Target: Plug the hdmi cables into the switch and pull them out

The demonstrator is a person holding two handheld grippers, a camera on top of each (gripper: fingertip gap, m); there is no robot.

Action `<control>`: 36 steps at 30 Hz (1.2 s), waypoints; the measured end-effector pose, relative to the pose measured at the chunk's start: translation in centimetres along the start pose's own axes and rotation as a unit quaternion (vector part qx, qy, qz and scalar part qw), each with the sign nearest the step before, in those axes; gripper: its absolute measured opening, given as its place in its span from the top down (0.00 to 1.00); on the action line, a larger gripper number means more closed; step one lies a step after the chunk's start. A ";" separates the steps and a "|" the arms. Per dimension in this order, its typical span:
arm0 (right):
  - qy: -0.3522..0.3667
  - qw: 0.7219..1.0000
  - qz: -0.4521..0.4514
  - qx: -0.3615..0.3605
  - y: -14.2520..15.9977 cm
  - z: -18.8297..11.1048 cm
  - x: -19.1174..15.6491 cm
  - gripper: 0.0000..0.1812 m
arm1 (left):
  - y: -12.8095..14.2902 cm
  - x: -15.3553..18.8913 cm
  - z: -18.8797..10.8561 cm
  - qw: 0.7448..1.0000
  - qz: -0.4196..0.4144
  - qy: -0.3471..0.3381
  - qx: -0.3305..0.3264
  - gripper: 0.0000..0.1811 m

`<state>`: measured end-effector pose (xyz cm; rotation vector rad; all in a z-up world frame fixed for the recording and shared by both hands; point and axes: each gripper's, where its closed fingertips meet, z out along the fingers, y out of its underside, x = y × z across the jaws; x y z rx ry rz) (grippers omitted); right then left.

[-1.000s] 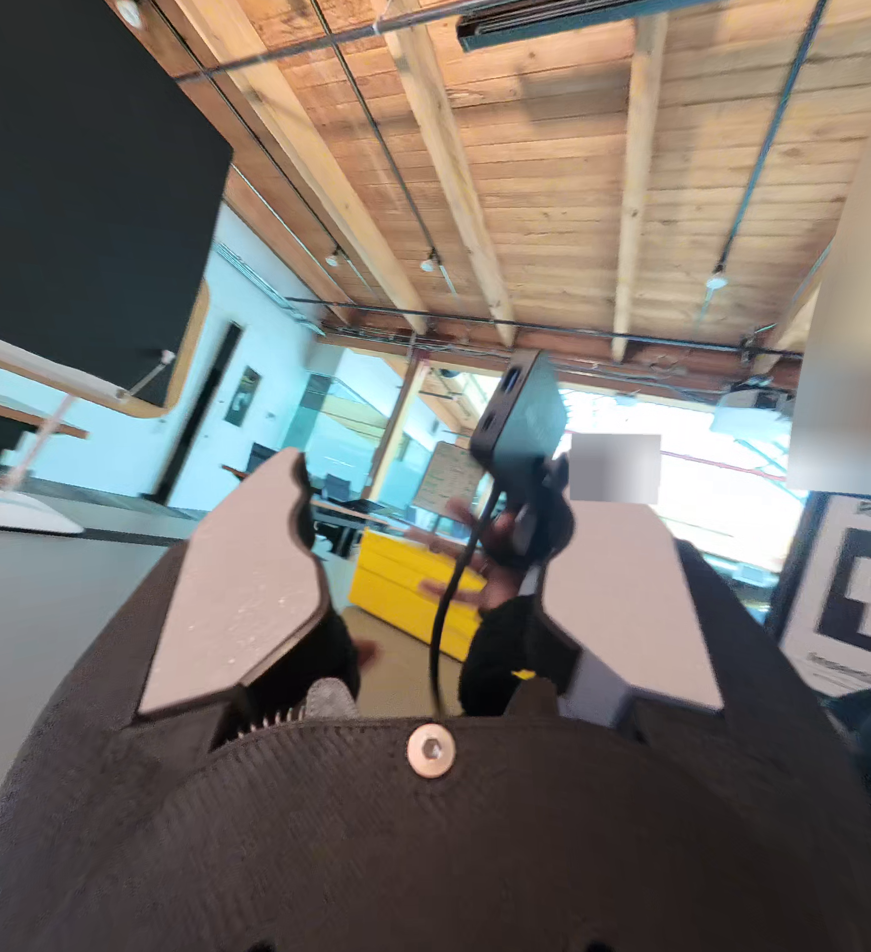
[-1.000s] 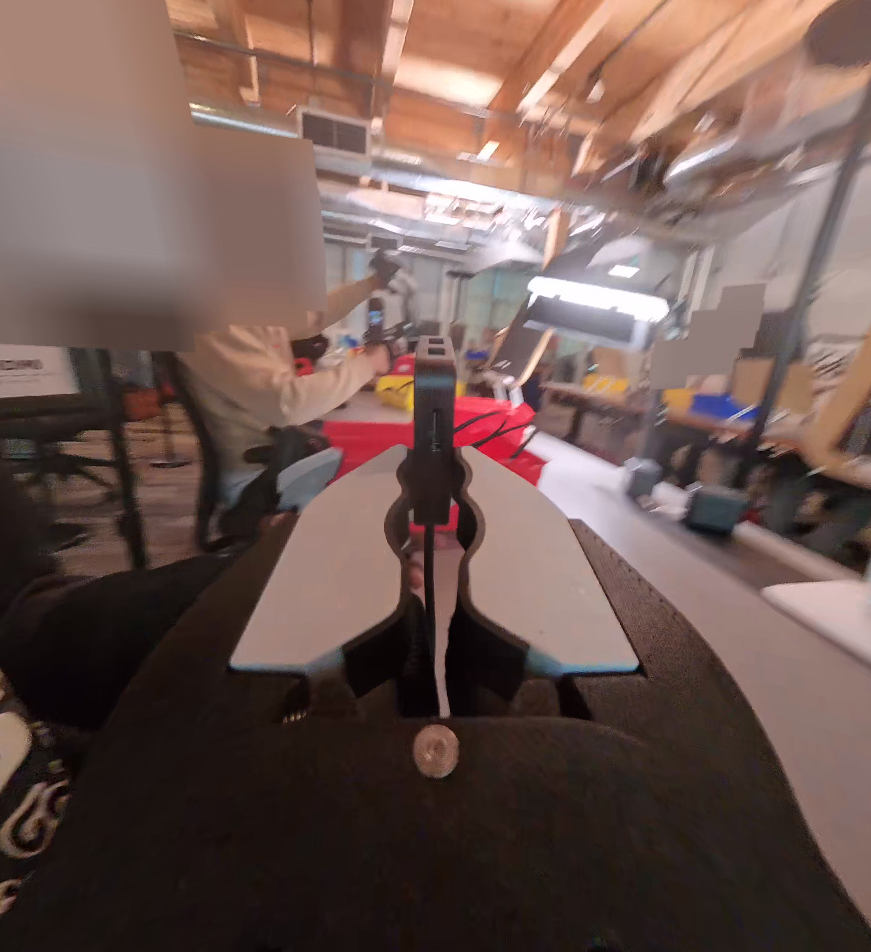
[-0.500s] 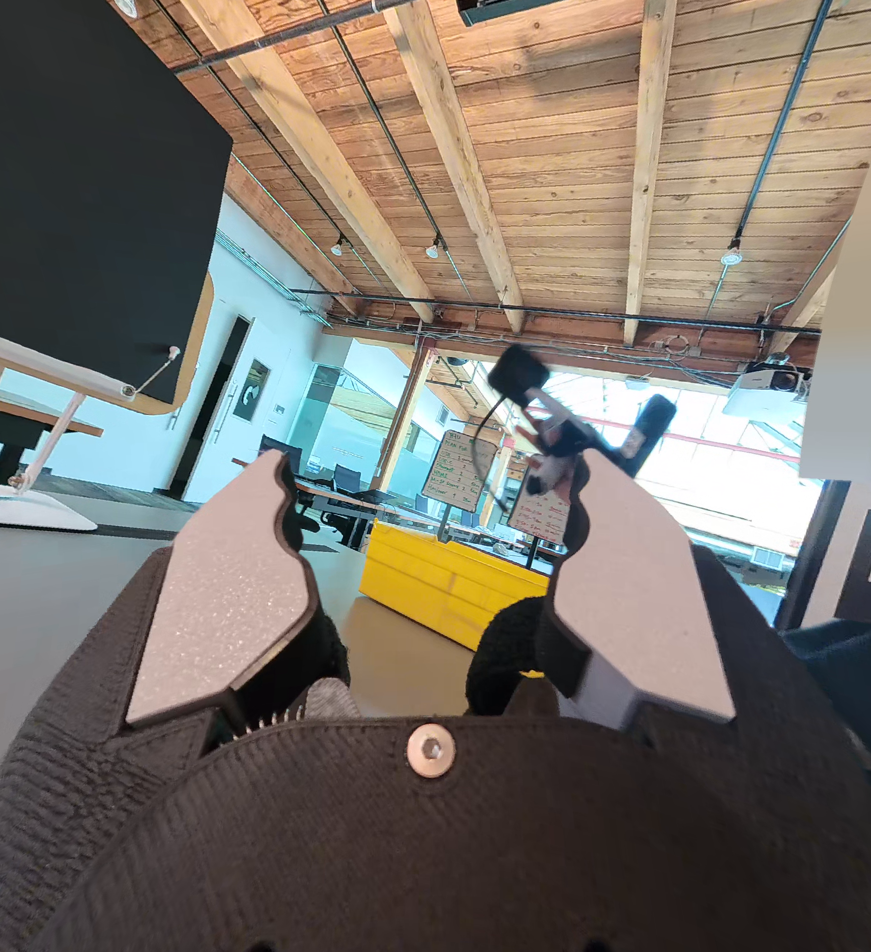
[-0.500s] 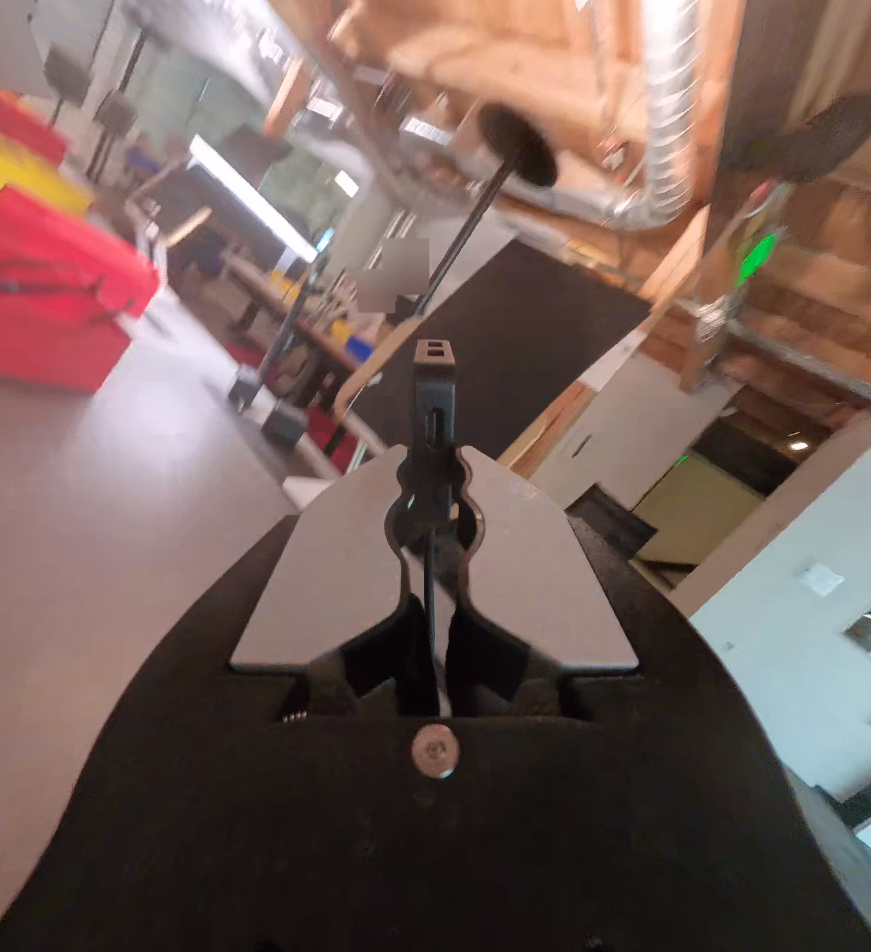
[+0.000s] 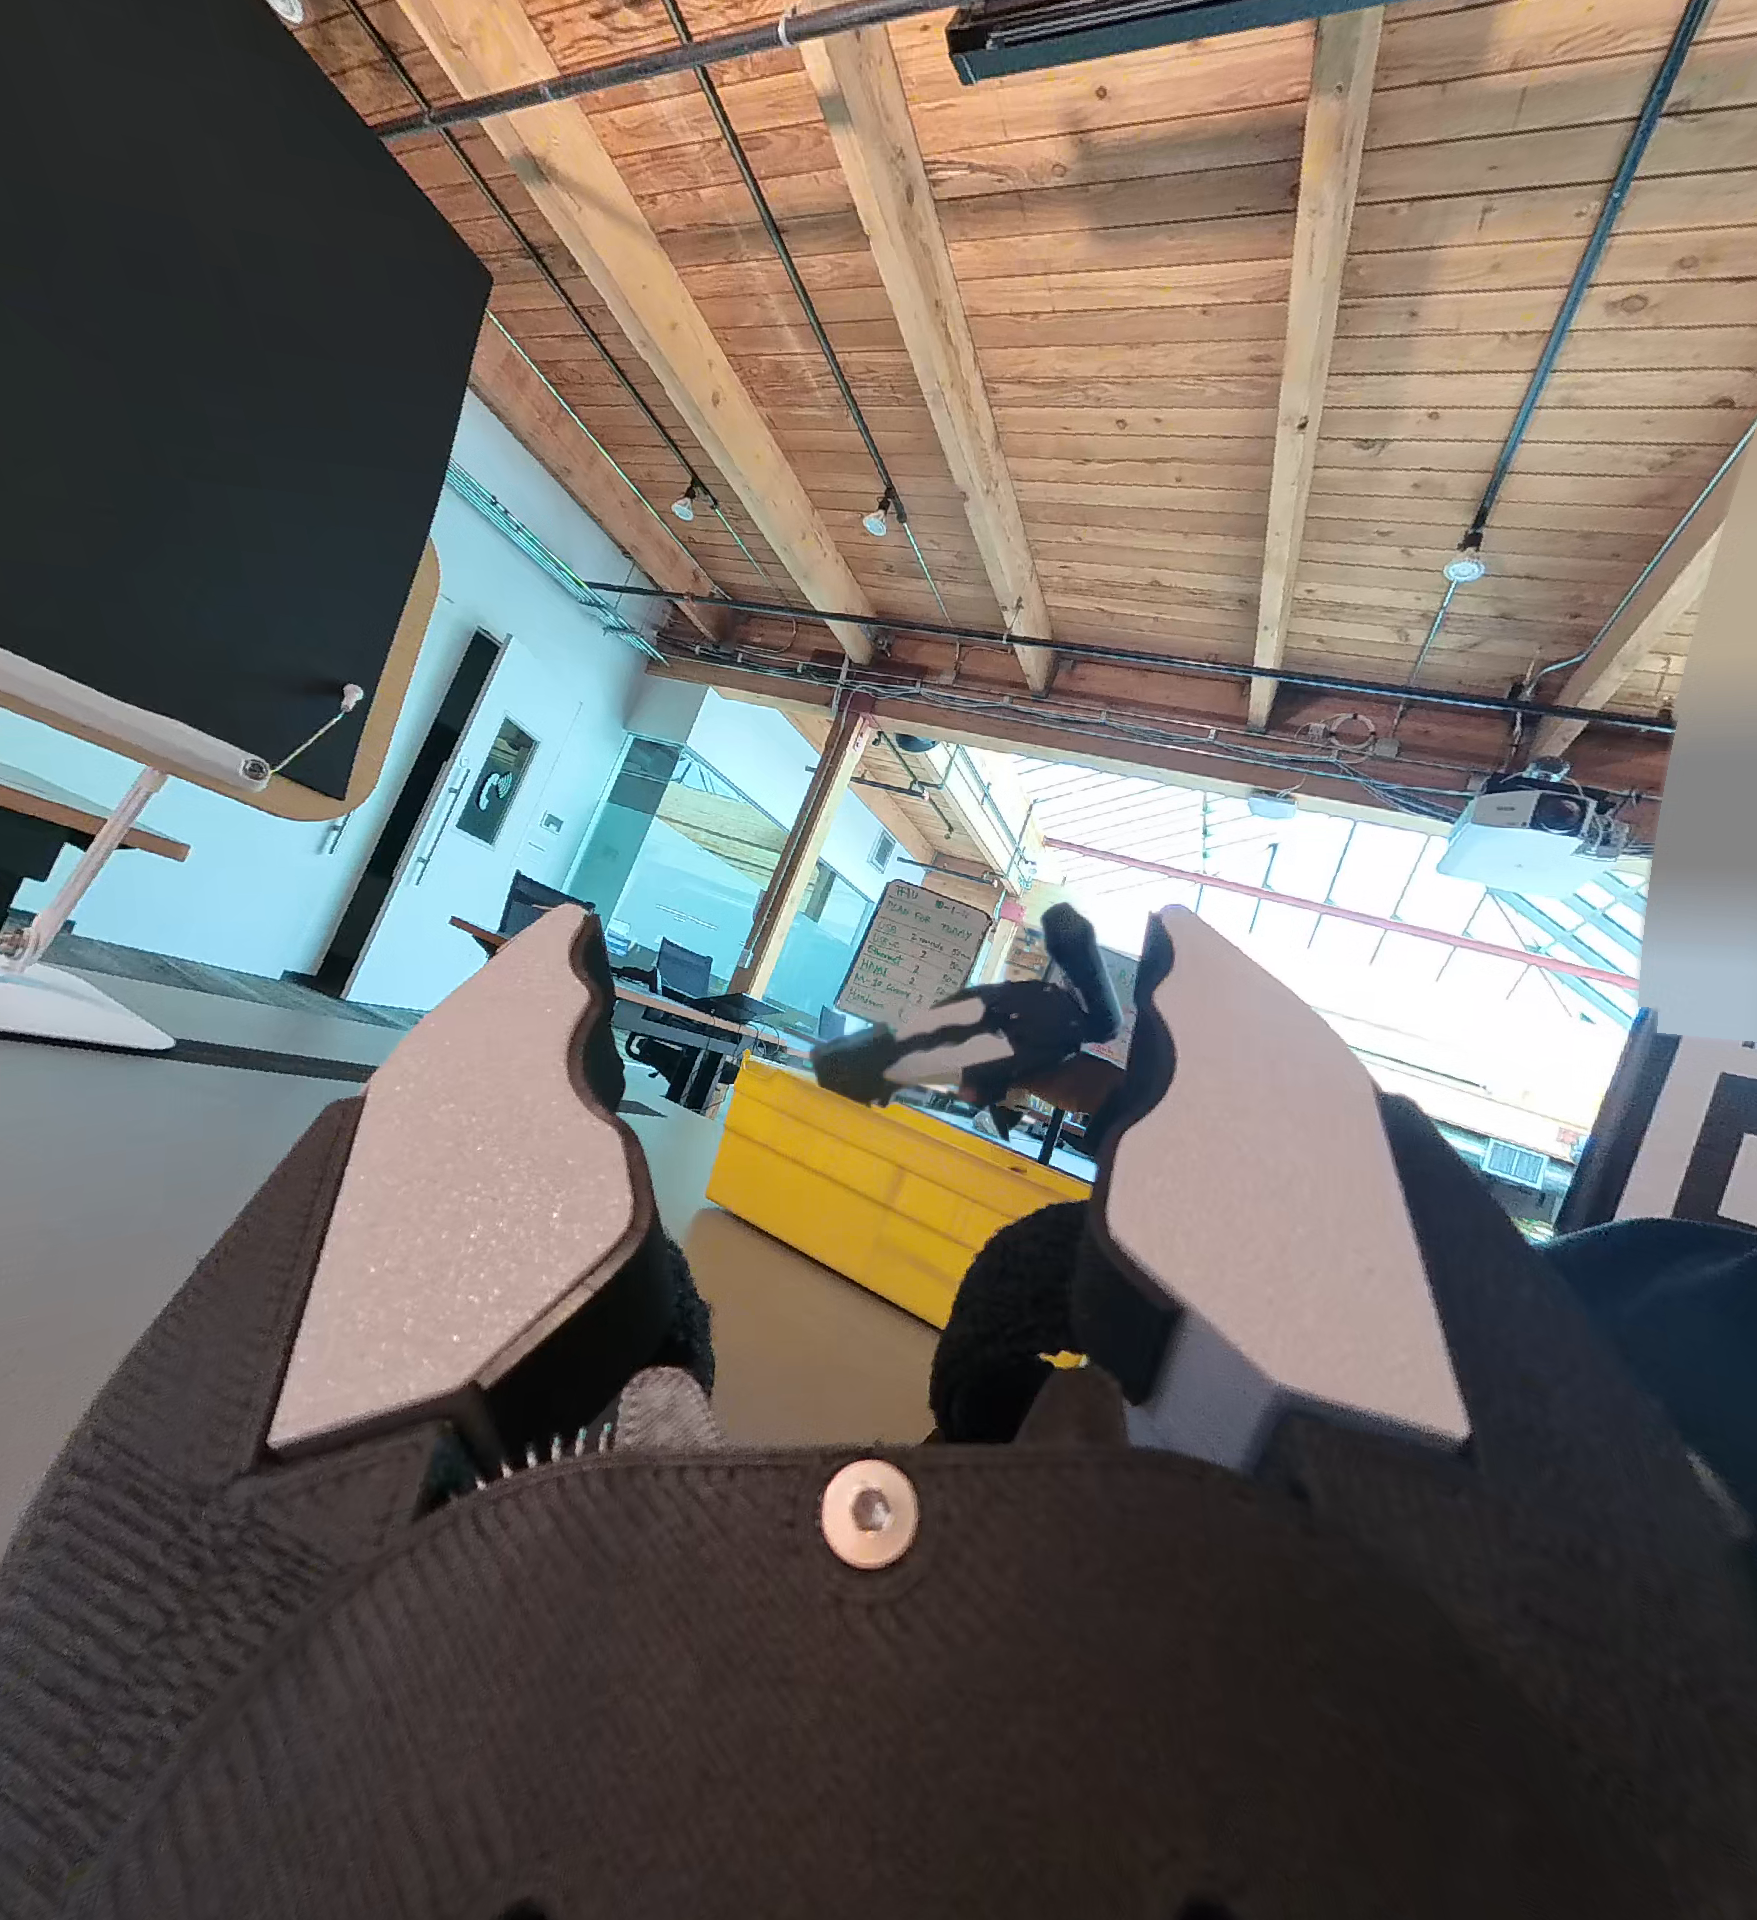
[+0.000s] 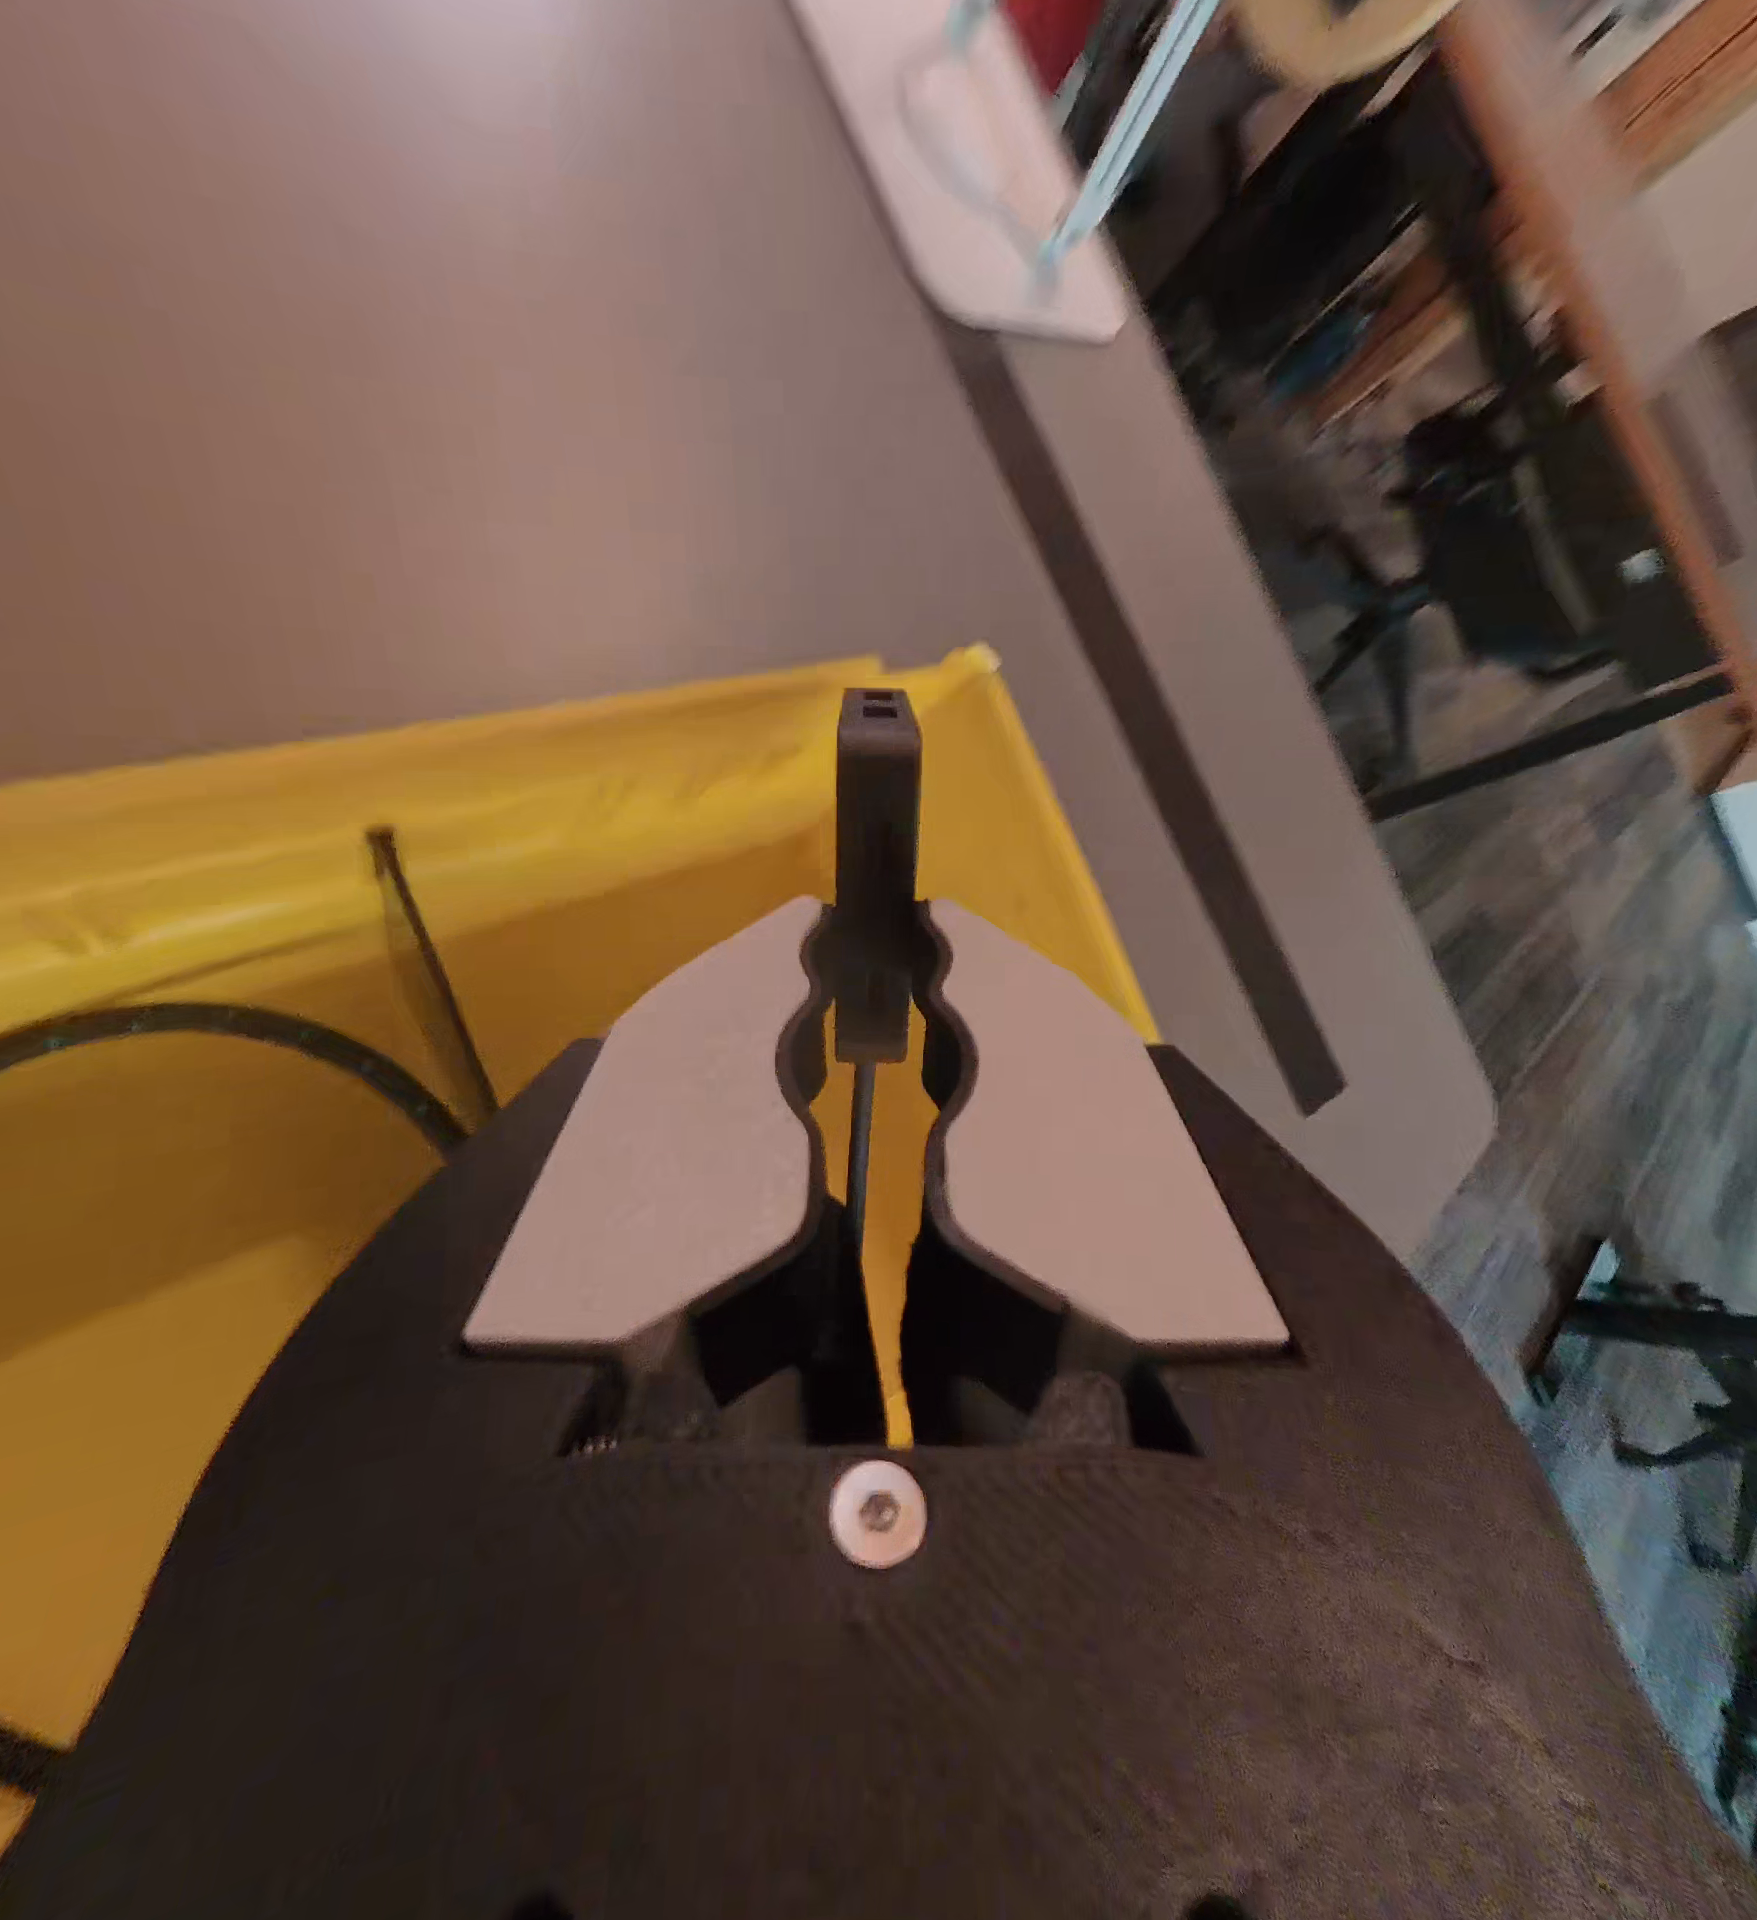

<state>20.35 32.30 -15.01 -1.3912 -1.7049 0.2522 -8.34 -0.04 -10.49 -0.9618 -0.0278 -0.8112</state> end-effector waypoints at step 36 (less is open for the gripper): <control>0.194 0.835 -0.089 0.508 -24.9 -2.1 -25.5 0.36 | 0.4 0.4 0.4 0.999 0.039 0.005 -0.012 0.49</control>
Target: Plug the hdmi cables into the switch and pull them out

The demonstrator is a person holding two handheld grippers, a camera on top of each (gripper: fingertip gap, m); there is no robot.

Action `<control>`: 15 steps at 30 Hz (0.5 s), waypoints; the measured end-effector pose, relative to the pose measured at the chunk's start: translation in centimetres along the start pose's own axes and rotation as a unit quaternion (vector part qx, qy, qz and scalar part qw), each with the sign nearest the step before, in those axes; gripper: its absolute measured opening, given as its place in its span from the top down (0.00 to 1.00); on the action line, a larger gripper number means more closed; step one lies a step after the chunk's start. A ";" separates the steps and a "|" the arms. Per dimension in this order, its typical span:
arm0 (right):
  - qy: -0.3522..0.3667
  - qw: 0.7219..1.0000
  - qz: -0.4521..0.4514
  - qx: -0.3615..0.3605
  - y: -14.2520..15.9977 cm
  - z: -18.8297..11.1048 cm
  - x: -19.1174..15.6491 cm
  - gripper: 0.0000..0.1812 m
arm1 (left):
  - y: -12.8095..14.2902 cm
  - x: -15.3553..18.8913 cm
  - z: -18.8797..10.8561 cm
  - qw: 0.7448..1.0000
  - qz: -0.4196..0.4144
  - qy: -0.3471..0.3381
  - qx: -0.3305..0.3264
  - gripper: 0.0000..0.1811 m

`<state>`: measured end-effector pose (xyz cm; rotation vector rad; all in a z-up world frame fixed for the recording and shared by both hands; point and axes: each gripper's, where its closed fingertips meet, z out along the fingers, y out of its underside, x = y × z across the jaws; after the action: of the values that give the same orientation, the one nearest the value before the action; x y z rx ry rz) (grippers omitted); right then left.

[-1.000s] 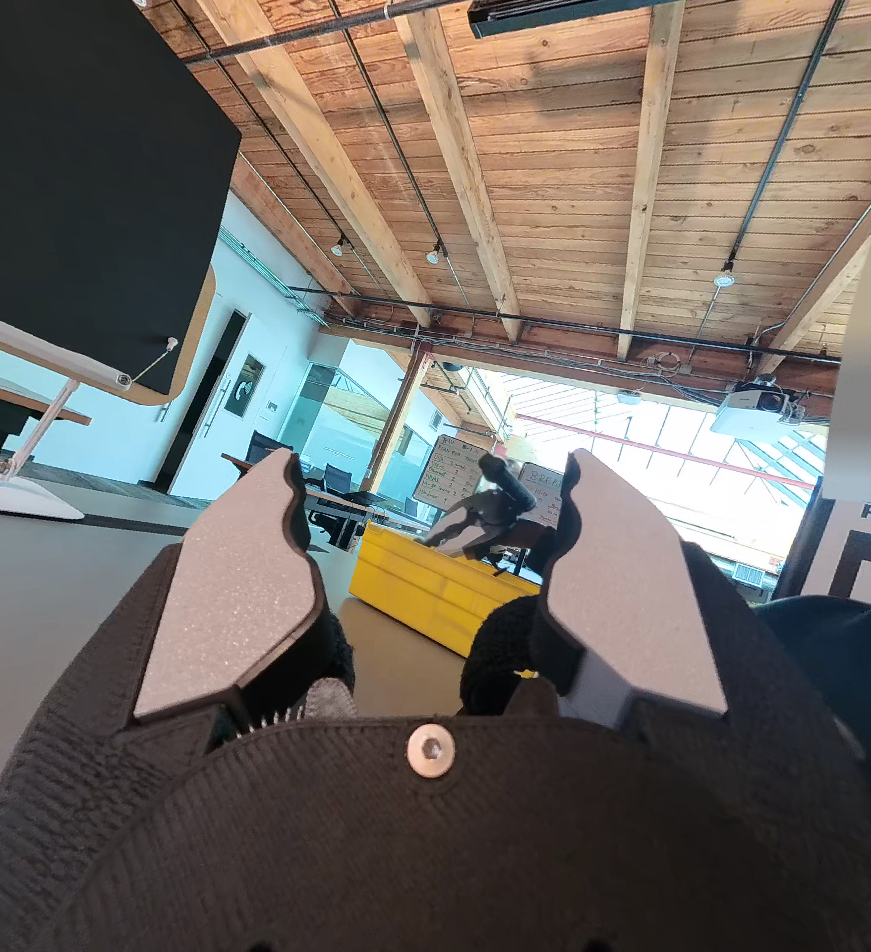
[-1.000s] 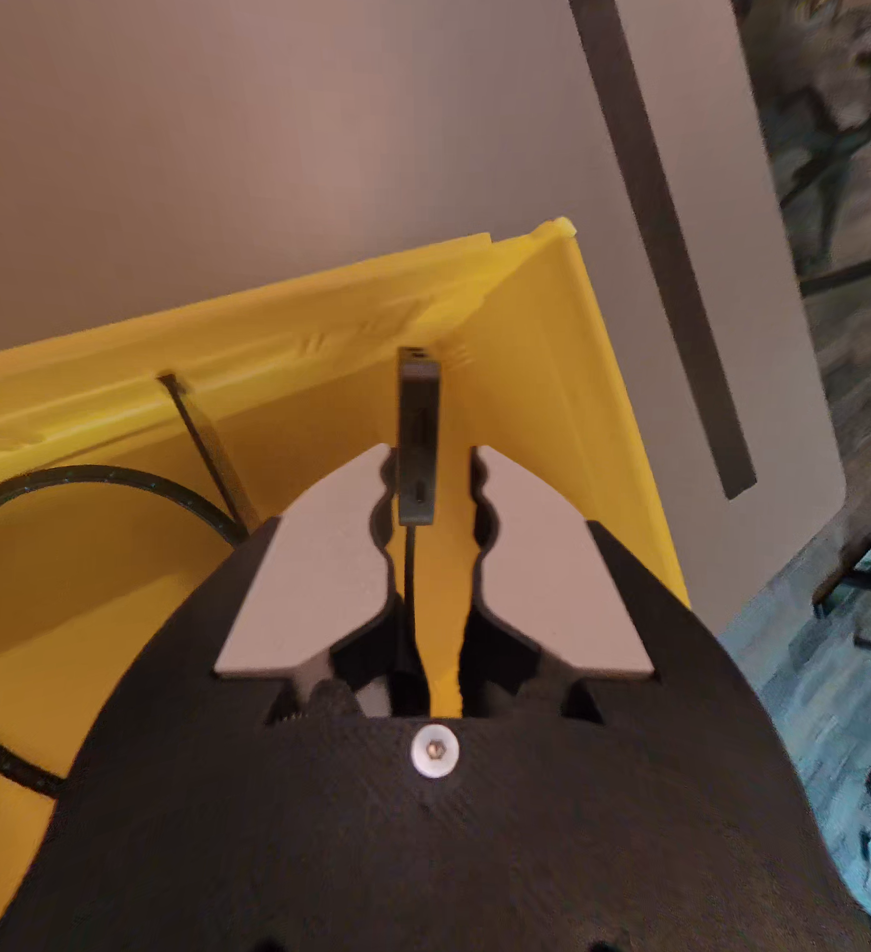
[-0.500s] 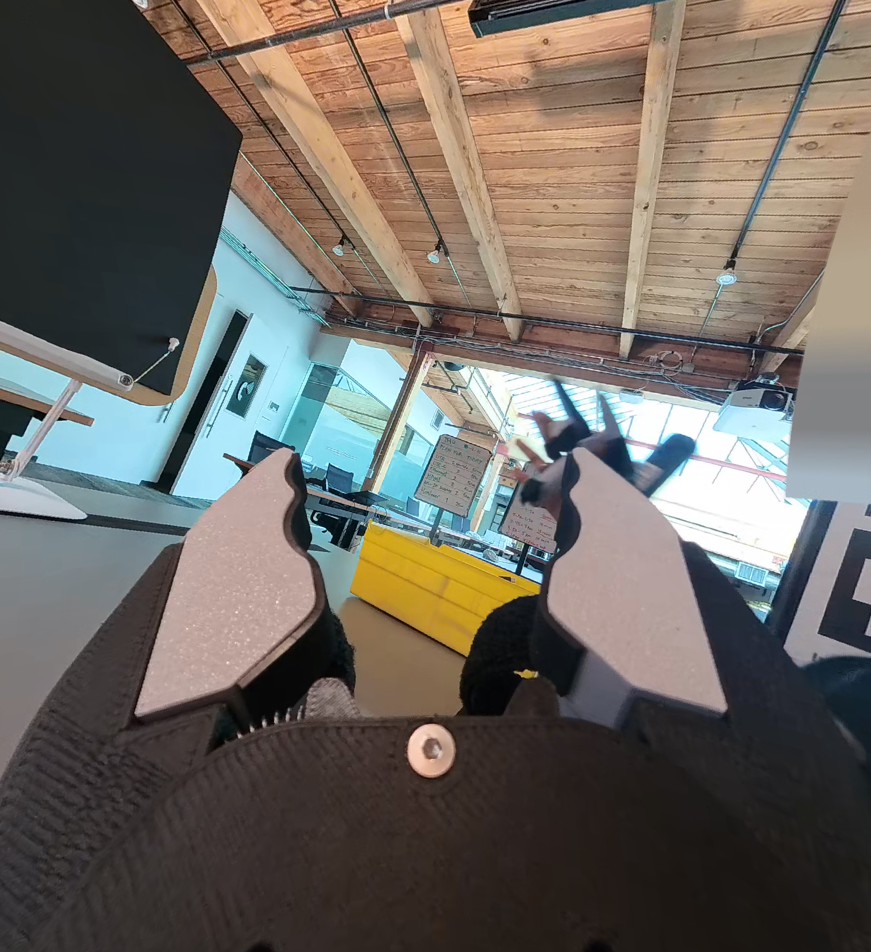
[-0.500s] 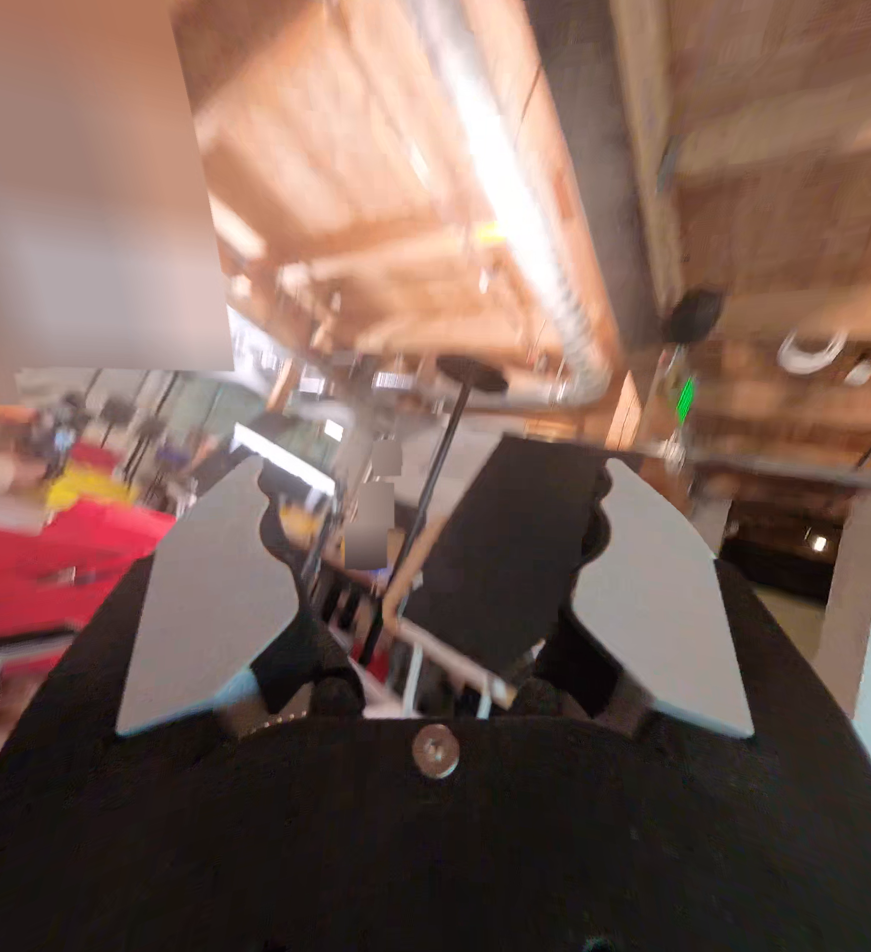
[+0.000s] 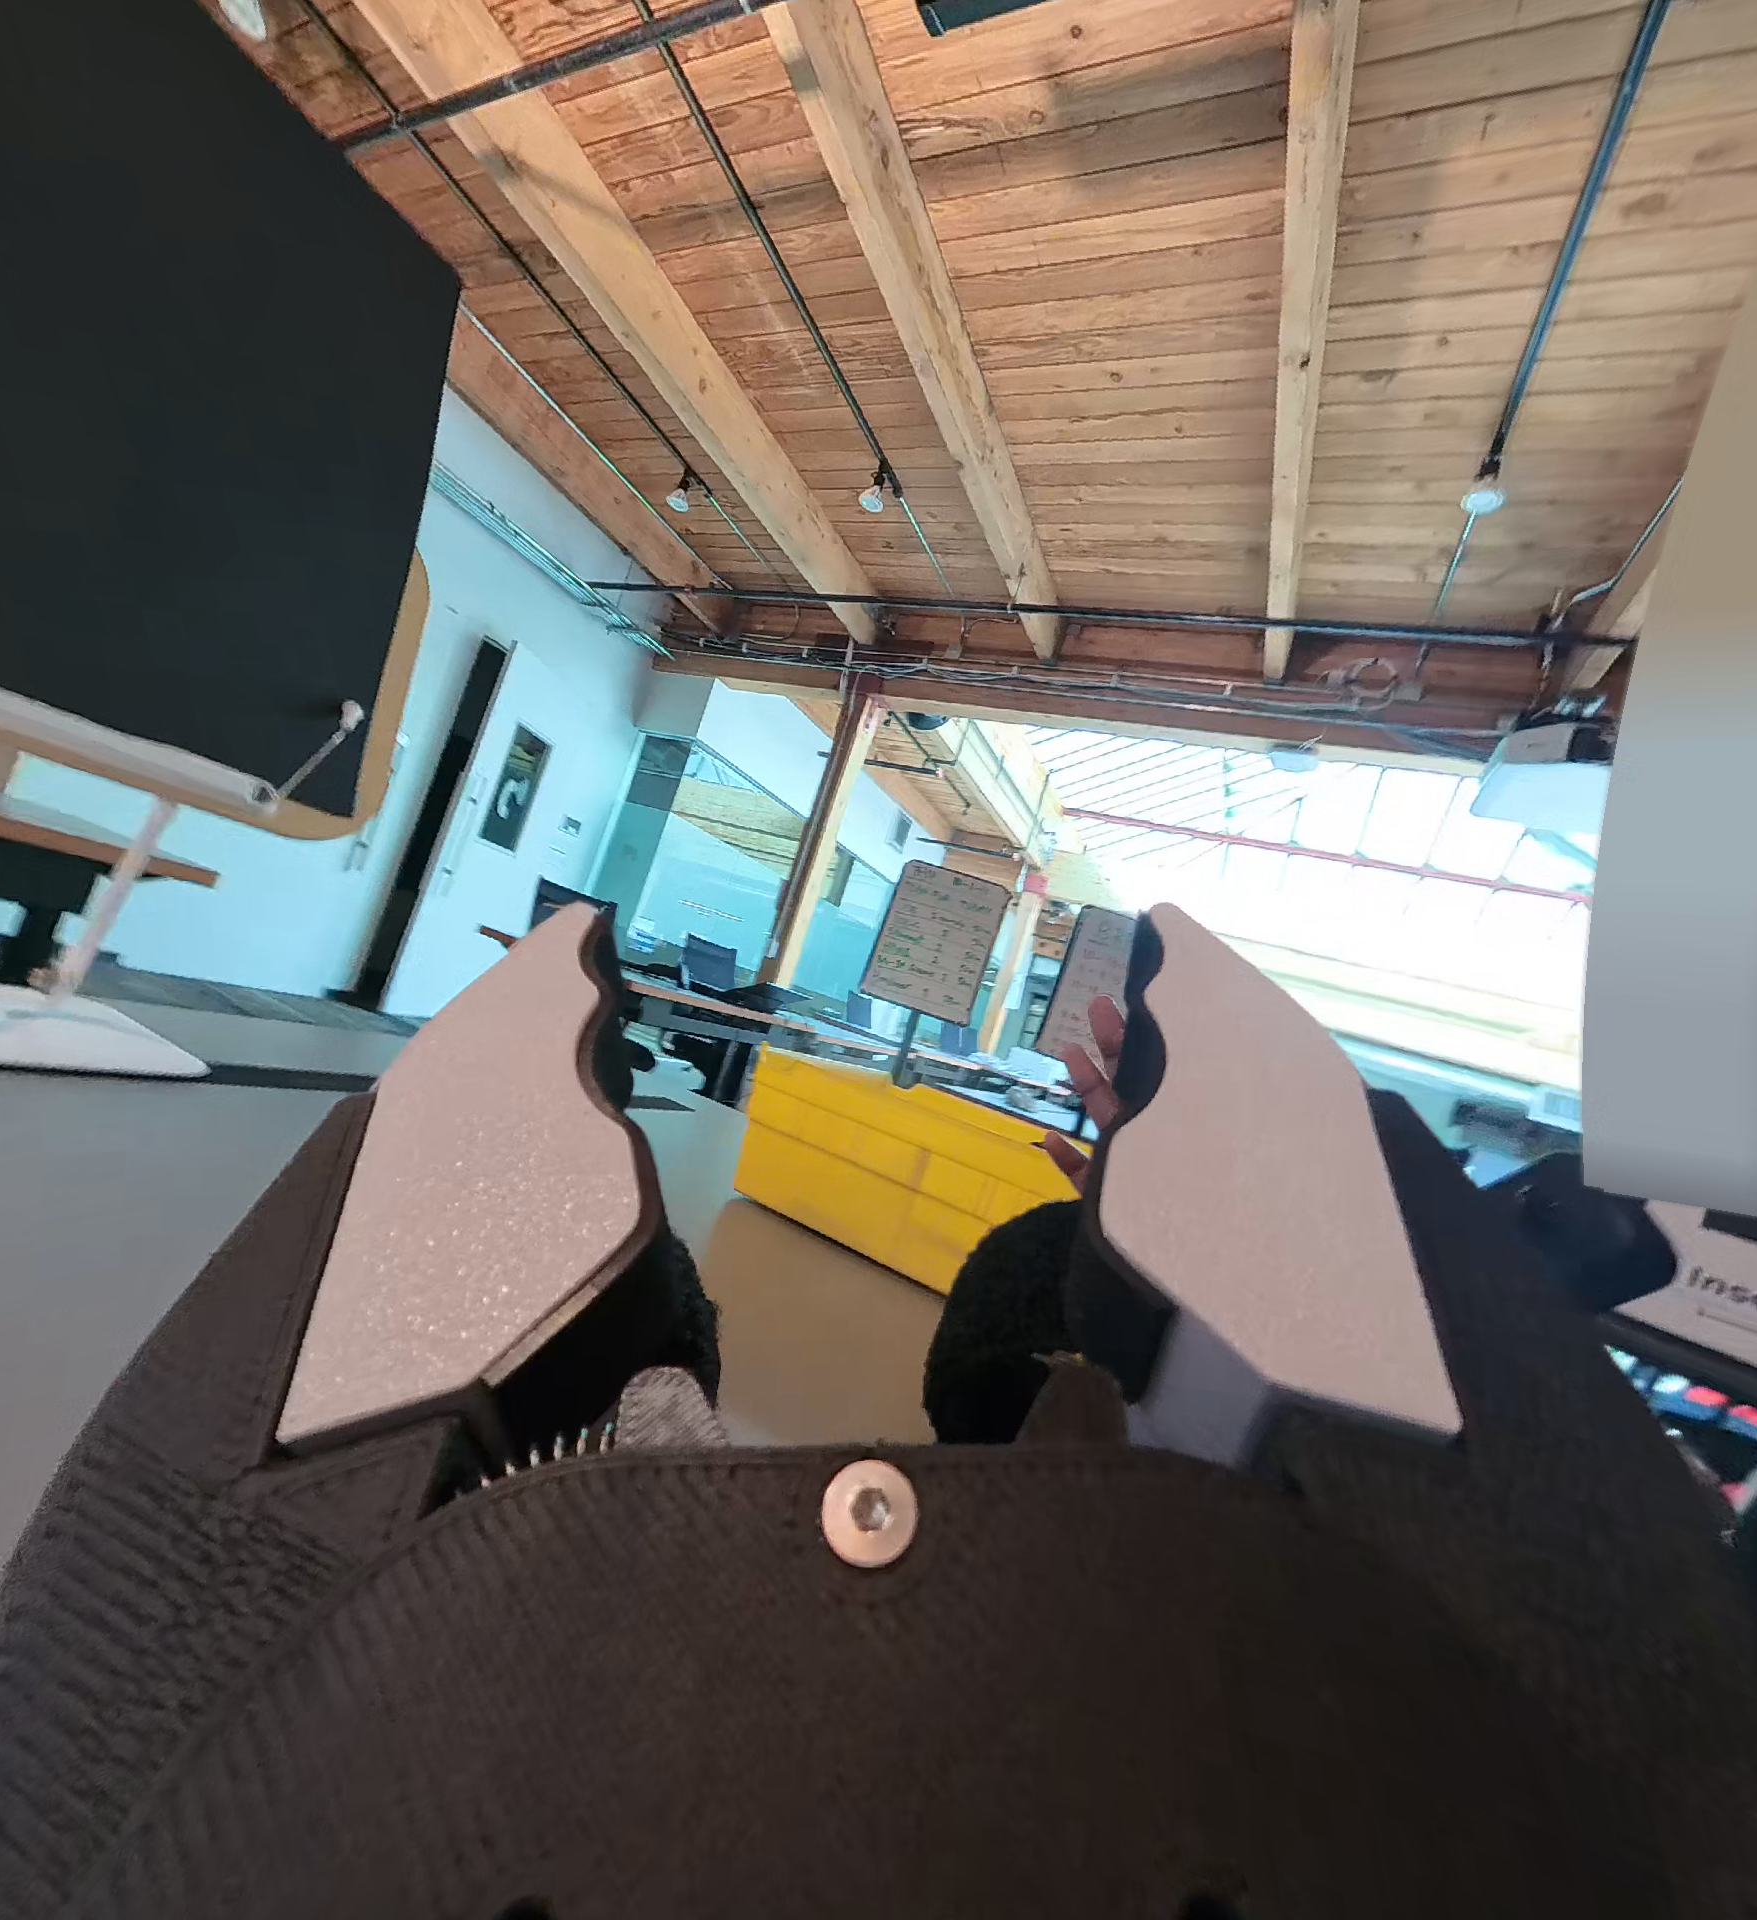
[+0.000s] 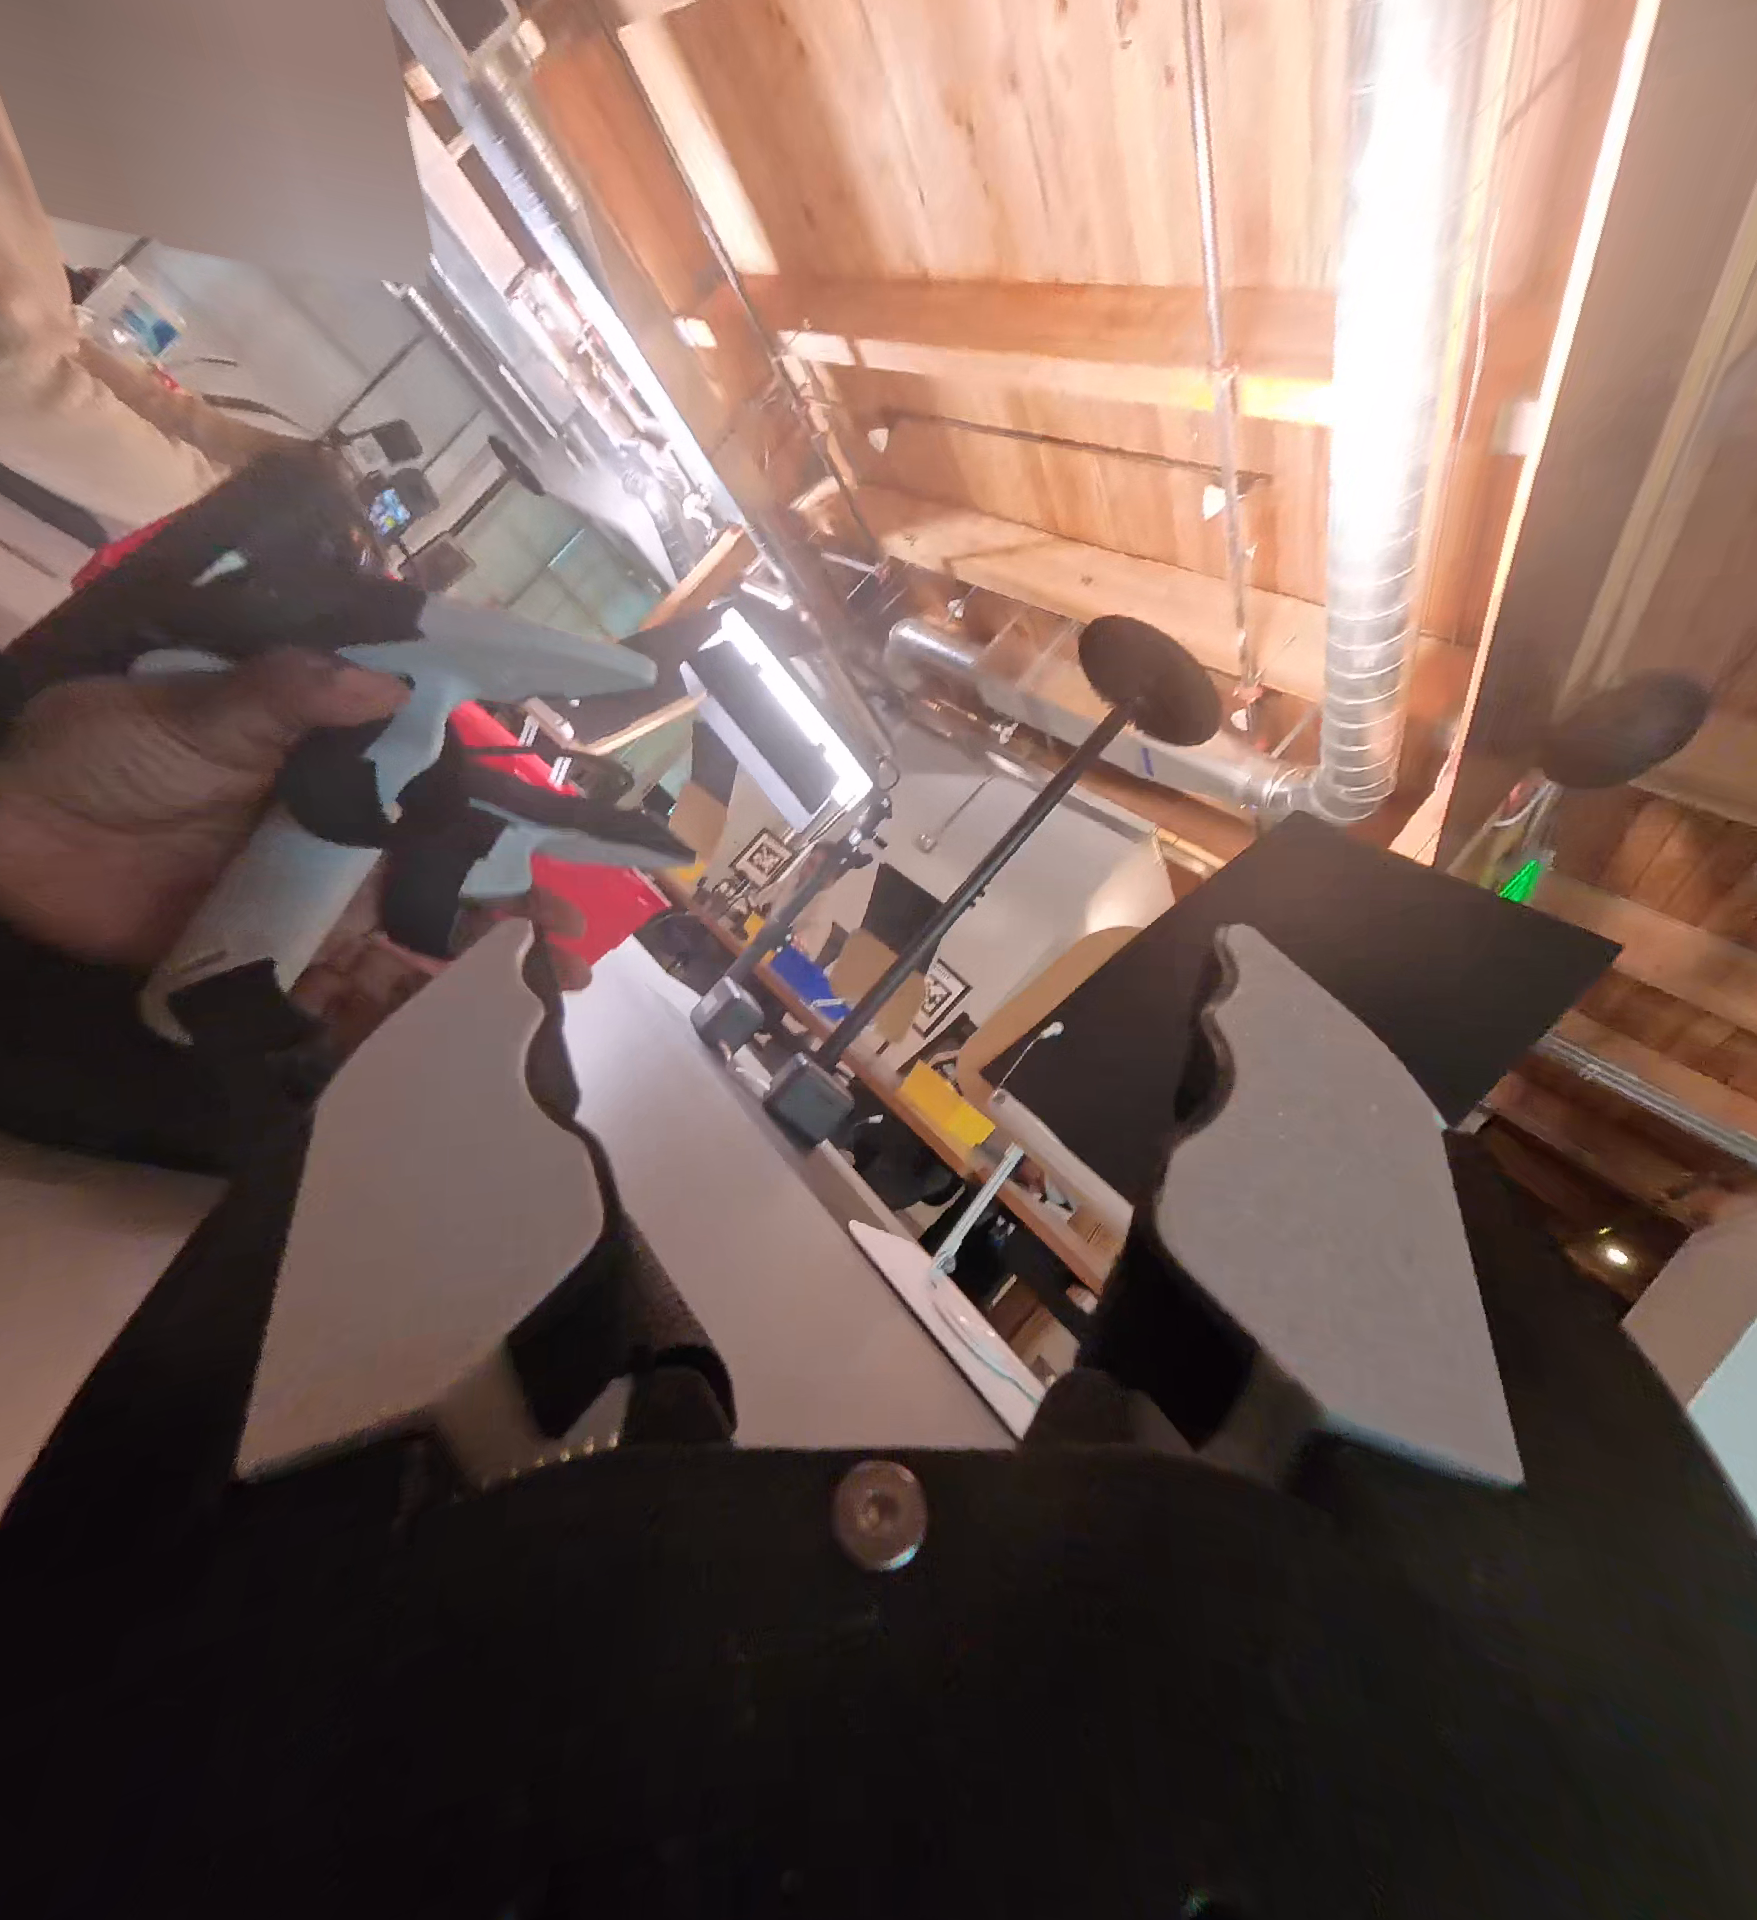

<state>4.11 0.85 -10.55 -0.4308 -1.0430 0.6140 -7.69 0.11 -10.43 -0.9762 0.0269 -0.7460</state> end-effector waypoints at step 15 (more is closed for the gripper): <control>-0.014 0.999 0.042 -0.011 0.6 0.1 -0.4 0.35 | -21.2 -12.6 -18.1 0.781 0.318 -0.465 -0.272 0.68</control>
<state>3.70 1.09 -11.12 -0.4891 -1.0638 0.6854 -35.25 -13.01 -8.66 -1.6897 -0.2957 0.4638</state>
